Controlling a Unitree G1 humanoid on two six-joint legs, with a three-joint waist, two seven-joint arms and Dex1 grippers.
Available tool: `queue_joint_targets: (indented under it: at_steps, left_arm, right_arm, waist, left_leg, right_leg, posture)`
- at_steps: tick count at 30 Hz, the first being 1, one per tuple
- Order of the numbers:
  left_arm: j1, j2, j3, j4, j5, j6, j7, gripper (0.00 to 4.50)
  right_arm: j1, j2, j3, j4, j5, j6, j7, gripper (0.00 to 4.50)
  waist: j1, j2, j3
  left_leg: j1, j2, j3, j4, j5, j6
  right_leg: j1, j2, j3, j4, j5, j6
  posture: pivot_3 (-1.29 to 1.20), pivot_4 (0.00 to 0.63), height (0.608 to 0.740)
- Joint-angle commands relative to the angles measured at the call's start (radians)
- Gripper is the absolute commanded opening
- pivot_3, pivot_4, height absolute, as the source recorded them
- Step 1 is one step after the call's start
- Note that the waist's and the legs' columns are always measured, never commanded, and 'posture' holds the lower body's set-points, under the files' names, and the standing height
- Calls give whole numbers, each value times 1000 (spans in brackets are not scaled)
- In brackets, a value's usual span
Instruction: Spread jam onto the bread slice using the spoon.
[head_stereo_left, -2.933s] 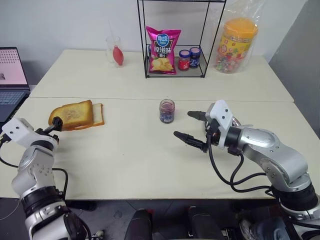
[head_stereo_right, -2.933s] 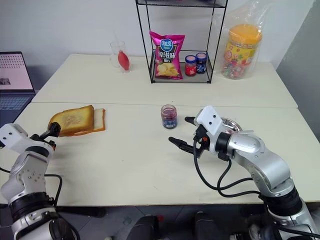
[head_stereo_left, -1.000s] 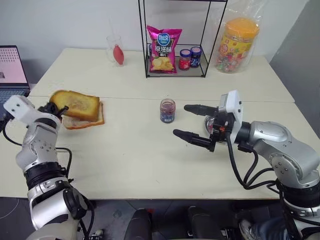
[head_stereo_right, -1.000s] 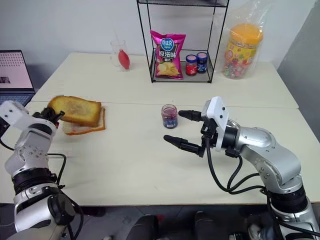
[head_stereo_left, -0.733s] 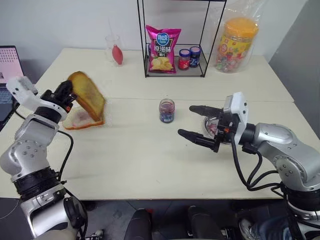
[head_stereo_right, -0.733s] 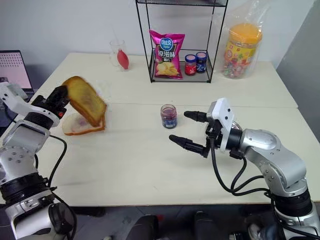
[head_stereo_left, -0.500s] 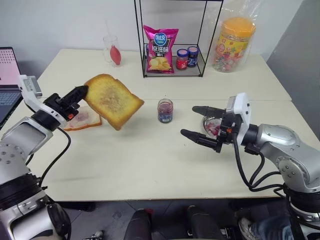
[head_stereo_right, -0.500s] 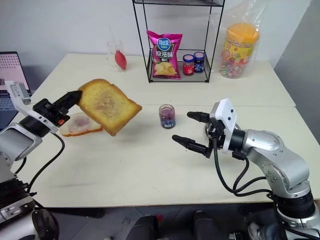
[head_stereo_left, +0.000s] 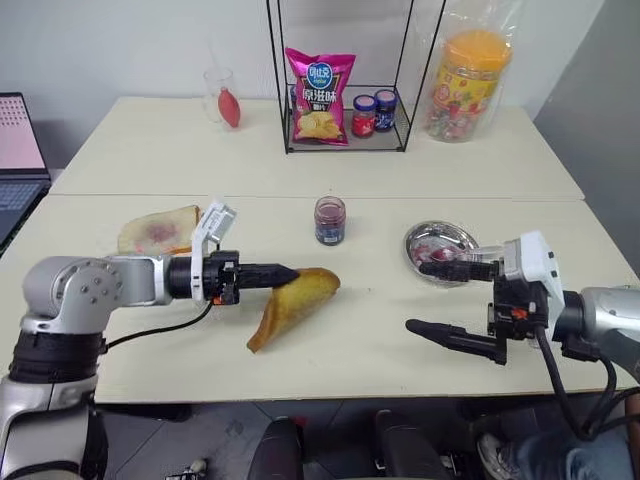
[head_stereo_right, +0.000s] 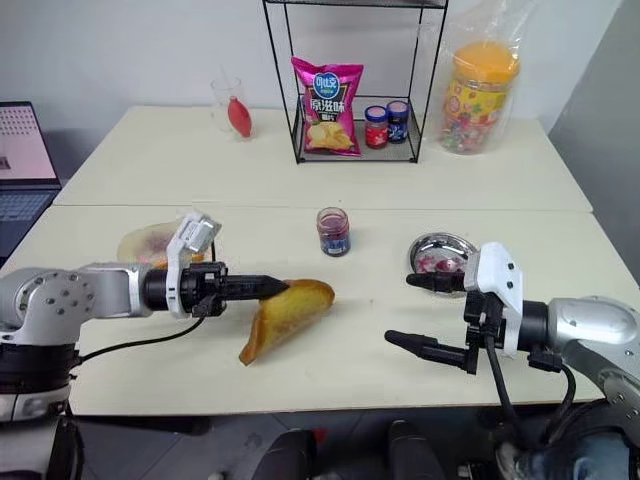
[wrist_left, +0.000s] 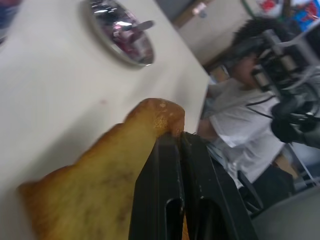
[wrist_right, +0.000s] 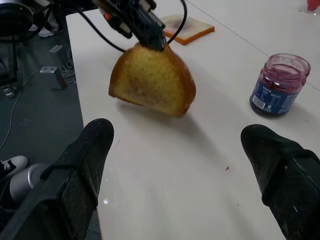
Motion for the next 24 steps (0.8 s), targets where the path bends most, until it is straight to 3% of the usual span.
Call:
queue_joint_targets:
  at_steps: [1, 6, 16, 19, 24]
  left_arm:
    - [-55, -10, 12, 12, -32, 46, -33, 31]
    - [-139, -45, 51, 5, -112, 122, -24, 31]
    - [-143, -102, 84, -15, -178, 188, 56, 31]
    - [-37, -97, -65, -38, 65, -30, 29, 31]
    - [-9, -152, -254, 144, 432, -460, -54, 31]
  right_arm:
    - [28, -15, -60, -50, 31, -7, -27, 4500]
    - [74, -34, -102, -64, 53, -5, -36, 4500]
    - [112, -48, -125, -67, 57, -20, -38, 4500]
    - [124, -51, -126, -72, 53, -24, -40, 4500]
    - [138, -43, -105, -80, 38, -38, -49, 4500]
  waist:
    - [0, 0, 0]
    - [7, 0, 0]
    - [4, 0, 0]
    - [3, 1, -1]
    - [8, 2, -1]
  left_leg:
    - [0, 0, 0, 0, 0, 0]
    - [-6, -1, -3, 1, 0, 0]
    - [-6, -1, -3, 3, 0, 0]
    - [-5, -1, -2, 3, 0, 0]
    - [-5, -1, -2, 4, 0, 0]
  right_leg:
    - [0, 0, 0, 0, 2, 5]
    - [-3, 0, -2, 0, 2, 6]
    - [-3, 0, -1, 1, 4, 9]
    - [-2, 0, 0, 1, 4, 9]
    - [-2, 0, -1, 0, 5, 8]
  posture:
    - [0, 150, 740]
    - [0, 150, 740]
    - [0, 150, 740]
    - [0, 150, 740]
    - [0, 150, 740]
